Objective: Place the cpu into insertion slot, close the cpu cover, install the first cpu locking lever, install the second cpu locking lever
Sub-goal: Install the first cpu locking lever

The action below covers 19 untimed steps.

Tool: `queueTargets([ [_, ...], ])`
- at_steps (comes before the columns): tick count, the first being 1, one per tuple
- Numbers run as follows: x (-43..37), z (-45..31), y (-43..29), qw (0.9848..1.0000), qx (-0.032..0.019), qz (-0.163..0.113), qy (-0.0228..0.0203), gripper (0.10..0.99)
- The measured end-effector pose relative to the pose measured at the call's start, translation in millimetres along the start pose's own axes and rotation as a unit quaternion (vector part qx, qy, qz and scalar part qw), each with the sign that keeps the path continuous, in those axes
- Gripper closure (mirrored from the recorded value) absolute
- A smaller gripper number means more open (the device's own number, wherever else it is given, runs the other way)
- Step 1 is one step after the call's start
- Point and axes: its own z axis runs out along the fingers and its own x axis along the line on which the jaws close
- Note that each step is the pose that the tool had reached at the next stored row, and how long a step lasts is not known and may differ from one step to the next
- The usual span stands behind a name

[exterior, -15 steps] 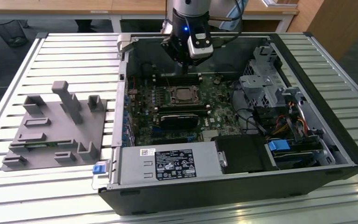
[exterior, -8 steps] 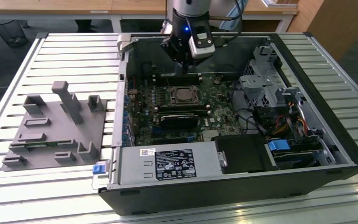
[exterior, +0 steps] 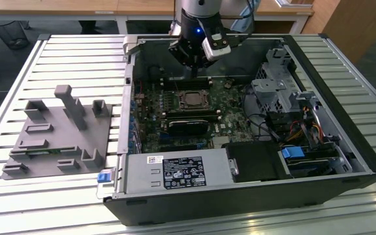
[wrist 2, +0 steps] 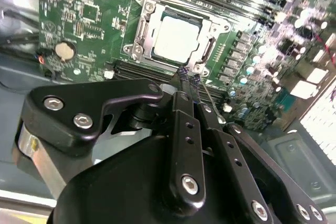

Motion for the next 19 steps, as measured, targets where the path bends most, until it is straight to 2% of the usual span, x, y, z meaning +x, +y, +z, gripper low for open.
queueTargets([
  [5,0.6,0.1,-0.1,0.9994,-0.0002,-0.036,0.0019,0.98],
  [19,21.7,0.2,-4.4,0.9992,-0.0005,-0.04,0.0022,0.98],
])
